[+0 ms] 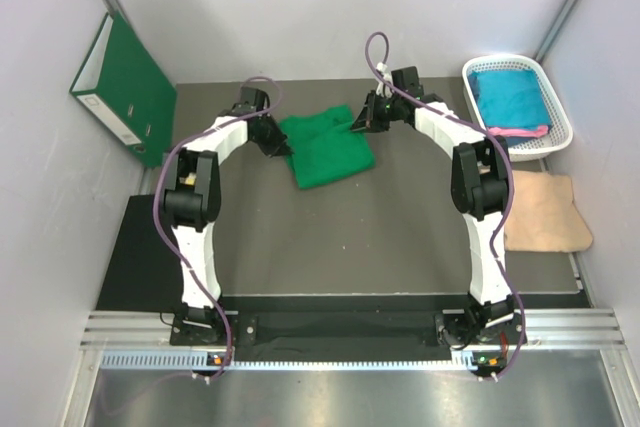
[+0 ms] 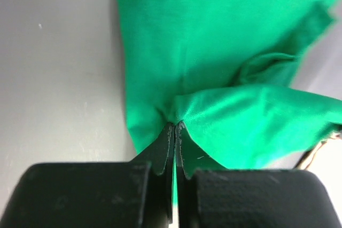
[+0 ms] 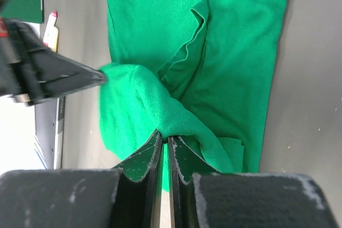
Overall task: Fold and stack the t-shirts
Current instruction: Fold the long partially folded tshirt into a neat square
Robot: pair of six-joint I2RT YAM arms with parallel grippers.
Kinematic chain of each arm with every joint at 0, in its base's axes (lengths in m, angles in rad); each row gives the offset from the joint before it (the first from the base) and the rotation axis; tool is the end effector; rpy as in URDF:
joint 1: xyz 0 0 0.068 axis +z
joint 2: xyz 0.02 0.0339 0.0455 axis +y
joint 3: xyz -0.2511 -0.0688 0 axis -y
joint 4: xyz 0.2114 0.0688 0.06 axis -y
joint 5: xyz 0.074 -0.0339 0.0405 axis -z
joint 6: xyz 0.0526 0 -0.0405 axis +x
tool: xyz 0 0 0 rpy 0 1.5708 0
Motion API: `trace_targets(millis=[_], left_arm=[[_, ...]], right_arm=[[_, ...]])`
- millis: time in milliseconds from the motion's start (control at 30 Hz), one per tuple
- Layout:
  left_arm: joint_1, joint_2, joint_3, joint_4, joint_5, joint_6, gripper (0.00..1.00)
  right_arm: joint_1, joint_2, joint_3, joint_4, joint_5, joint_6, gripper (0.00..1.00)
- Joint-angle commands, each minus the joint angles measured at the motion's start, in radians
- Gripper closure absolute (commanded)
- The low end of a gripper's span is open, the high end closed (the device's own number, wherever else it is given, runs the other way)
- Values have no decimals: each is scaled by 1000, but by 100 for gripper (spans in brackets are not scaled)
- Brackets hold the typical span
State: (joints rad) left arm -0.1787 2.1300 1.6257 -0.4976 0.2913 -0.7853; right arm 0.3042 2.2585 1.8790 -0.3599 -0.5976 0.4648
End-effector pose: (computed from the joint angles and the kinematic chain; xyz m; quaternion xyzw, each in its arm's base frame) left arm 0.4247 -0.0921 0.1719 -0.2448 0.9185 -0.2521 0.1814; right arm 0.4537 0.1734 0.2058 -0.0484 0.8810 0.3944 0.2567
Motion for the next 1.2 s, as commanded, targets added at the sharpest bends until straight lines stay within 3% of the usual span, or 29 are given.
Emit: trace_targets(millis=[0, 400, 667, 867, 1067, 1133, 1167], left_arm=[[5, -133, 59, 11, -56, 9, 100], [74, -94, 169, 19, -63, 17, 100], [104, -41, 217, 54, -80, 11, 100], [107, 79, 336, 48, -41, 14, 100], [111, 220, 456, 56, 11, 15, 100], [116, 292, 523, 18, 41, 18, 58], [122, 312, 593, -13, 42, 23, 47]], right_arm=[[-10, -50, 43, 33, -22, -23, 94], [-10, 75, 284, -14, -22, -2, 94], [-10, 162, 342, 25, -22, 26, 93], [-11, 226, 344, 105, -4, 80, 87], [-20, 295, 379, 229, 41, 217, 68], [-25, 294, 376, 249, 45, 245, 54], [-25, 288, 374, 251, 51, 247, 50]])
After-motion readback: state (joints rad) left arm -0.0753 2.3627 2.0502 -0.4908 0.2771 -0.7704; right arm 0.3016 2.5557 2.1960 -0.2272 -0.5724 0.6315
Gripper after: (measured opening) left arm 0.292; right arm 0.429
